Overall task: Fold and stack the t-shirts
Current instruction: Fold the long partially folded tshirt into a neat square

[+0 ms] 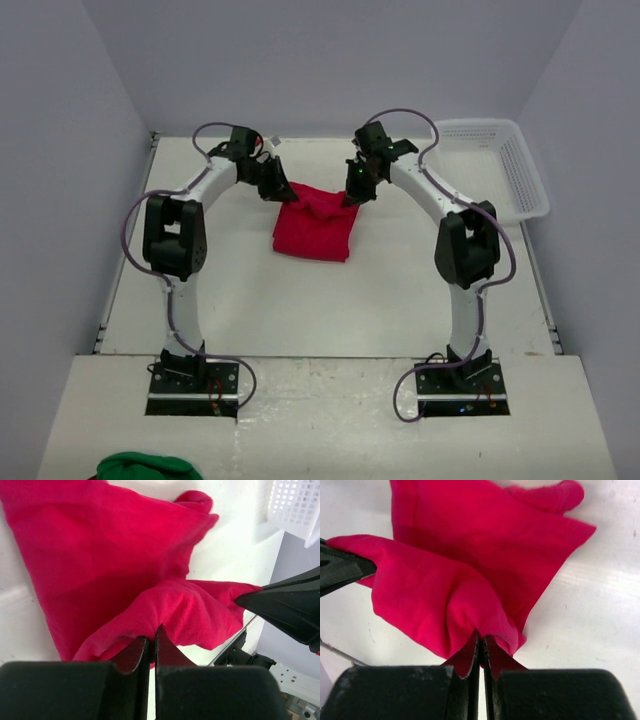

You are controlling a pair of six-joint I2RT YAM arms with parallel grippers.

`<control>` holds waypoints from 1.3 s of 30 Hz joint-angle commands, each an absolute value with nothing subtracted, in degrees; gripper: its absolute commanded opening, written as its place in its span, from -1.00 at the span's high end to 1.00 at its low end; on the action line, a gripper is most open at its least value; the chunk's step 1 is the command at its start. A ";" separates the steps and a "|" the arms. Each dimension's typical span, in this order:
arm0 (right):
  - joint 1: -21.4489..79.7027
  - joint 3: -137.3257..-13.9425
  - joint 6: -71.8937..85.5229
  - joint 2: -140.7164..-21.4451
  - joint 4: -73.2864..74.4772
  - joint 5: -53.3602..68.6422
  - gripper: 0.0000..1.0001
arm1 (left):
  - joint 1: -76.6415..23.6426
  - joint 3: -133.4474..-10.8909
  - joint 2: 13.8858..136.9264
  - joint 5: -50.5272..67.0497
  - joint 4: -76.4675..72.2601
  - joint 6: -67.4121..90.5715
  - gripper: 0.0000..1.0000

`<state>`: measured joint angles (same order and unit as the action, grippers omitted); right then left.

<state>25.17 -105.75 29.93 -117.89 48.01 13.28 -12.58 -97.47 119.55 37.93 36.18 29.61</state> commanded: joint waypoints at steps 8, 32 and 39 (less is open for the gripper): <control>21.71 -116.54 26.98 -127.43 50.80 17.05 1.00 | -11.34 -109.94 130.69 43.77 35.07 30.24 1.00; 19.16 -129.90 21.01 -133.95 52.74 11.78 -0.35 | -10.72 -111.73 127.12 35.25 27.26 23.64 -0.24; 19.25 -131.66 18.11 -130.26 51.24 10.55 -0.45 | -10.46 -106.26 114.71 33.31 19.60 25.67 -0.56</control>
<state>19.22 -128.29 20.93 -134.61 51.88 12.25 -11.14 -106.32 122.17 34.74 26.37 26.06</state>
